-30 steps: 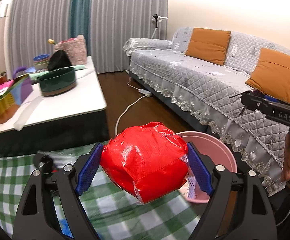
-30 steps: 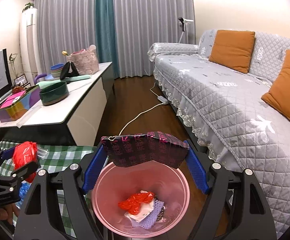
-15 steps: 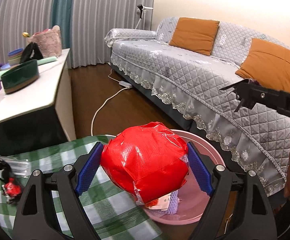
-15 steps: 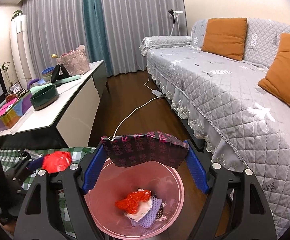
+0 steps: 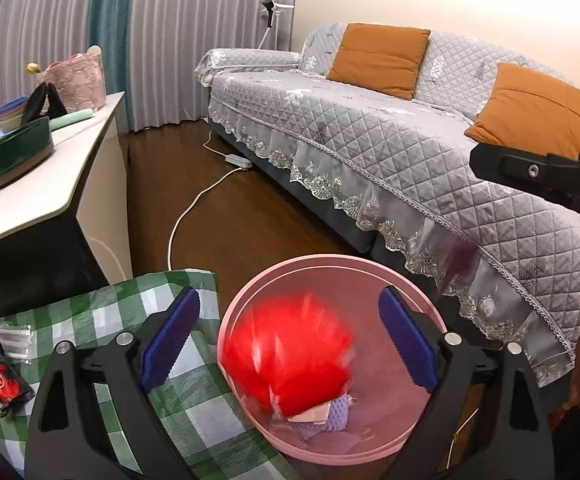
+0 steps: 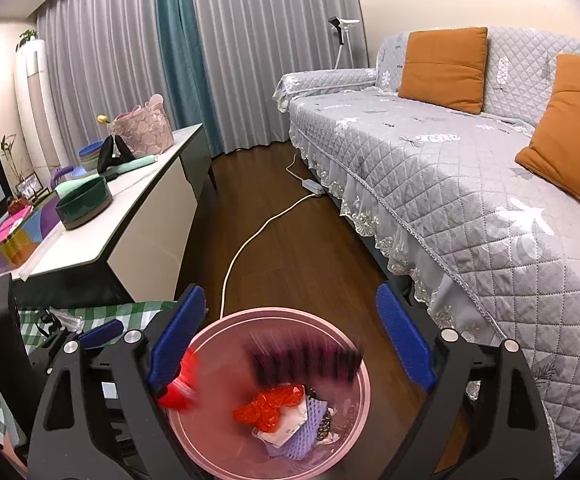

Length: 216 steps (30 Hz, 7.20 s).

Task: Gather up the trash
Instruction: 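Open both tools to drop the red bag and pouch into the bin, then move both open tools back over the blue plastic bag on the table, then close the right tool on the blue plastic bag, then lift the blue bag with the right tool toward the pink bin, then close the left tool on the red-and-black snack packet while the right tool holds the blue bag, then carry the blue bag and snack packet in both tools over the pink bin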

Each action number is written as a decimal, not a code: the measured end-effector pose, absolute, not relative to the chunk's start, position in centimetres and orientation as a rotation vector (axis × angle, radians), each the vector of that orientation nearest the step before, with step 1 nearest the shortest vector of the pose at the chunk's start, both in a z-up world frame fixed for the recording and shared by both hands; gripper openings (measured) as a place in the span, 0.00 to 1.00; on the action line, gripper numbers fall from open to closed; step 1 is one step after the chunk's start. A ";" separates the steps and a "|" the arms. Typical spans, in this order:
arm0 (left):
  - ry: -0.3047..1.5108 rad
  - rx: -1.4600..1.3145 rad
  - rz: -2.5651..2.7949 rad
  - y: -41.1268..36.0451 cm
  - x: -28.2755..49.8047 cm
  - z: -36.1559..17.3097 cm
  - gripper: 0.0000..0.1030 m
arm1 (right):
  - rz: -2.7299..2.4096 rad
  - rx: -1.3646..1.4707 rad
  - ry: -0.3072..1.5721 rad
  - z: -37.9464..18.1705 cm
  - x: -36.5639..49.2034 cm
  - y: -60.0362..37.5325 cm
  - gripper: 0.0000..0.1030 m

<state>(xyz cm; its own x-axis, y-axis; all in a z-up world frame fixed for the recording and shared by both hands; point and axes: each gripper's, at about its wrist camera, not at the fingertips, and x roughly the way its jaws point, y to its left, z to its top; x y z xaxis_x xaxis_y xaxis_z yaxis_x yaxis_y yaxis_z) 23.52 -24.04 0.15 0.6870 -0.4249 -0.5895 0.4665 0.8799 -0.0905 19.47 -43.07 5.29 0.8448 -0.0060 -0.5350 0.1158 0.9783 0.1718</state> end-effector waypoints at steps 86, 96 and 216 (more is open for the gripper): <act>0.517 -0.174 -0.034 10.1 10.3 6.3 0.39 | 0.661 -0.132 0.865 -4.5 15.6 -10.0 0.24; 0.526 -0.167 -0.046 9.1 11.0 5.9 0.39 | 0.597 -0.070 0.812 -3.2 16.3 -13.3 0.02; 0.596 -0.027 -0.193 -3.6 11.6 3.2 0.40 | 0.234 0.051 0.561 4.5 14.5 -28.2 0.02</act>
<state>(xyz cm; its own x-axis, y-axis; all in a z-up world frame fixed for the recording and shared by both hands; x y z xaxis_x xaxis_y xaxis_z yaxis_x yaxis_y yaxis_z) 11.64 -3.62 3.24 0.8103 -0.1879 -0.5550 0.1725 0.9817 -0.0806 14.52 -28.21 4.48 0.8207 0.2337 -0.5214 -0.2057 0.9722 0.1119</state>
